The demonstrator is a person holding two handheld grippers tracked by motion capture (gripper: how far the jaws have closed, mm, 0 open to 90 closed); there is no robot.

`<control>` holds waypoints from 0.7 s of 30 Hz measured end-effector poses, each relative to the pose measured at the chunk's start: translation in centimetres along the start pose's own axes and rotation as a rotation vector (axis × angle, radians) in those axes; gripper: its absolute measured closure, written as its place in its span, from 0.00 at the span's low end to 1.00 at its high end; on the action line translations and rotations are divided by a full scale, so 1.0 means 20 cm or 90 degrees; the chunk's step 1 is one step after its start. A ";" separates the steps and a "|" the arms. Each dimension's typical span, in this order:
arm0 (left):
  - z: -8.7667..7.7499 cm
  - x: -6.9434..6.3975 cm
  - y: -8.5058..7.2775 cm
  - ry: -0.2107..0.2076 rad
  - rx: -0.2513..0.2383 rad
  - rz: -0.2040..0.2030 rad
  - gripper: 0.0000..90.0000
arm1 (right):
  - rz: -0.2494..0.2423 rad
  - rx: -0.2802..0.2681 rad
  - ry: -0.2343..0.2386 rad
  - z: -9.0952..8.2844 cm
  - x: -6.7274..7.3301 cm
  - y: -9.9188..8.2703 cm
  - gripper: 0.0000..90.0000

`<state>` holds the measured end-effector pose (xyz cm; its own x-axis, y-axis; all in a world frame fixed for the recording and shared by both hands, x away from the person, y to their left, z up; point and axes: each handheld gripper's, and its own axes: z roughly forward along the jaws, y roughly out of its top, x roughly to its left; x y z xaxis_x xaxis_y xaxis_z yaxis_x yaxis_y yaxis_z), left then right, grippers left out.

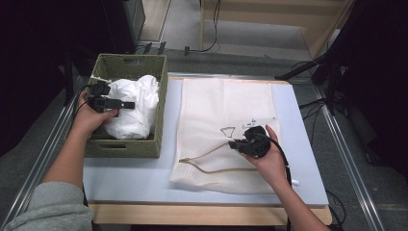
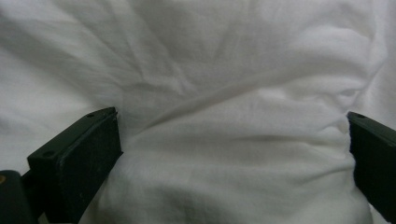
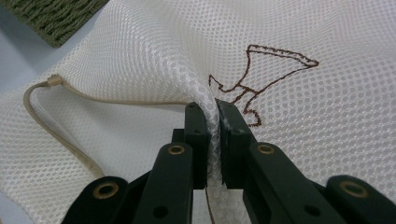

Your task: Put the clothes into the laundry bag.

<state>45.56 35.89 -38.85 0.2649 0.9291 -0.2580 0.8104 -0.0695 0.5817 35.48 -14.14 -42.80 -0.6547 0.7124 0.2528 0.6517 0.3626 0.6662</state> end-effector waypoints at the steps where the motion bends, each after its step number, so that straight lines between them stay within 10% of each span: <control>1: 0.00 0.01 -0.01 -0.012 -0.003 -0.005 0.00 | 0.000 0.000 0.000 0.00 0.00 0.00 0.94; 4: 0.03 0.06 -0.03 -0.065 -0.012 -0.043 0.00 | 0.003 0.002 0.000 0.00 0.00 0.00 0.94; 6: 0.03 0.05 -0.03 -0.059 -0.016 -0.022 0.00 | 0.000 0.002 0.000 0.00 0.00 0.00 0.94; 16: 0.06 -0.08 0.00 -0.023 0.040 0.182 0.00 | 0.002 0.003 0.001 0.01 0.00 0.00 0.93; 21: 0.12 -0.07 0.01 -0.017 0.040 0.154 0.00 | 0.000 0.007 -0.002 0.01 0.00 0.00 0.92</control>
<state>46.62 33.71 -40.34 0.4679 0.8730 -0.1376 0.7526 -0.3120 0.5799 35.53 -13.98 -43.04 -0.6539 0.7137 0.2508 0.6556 0.3692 0.6586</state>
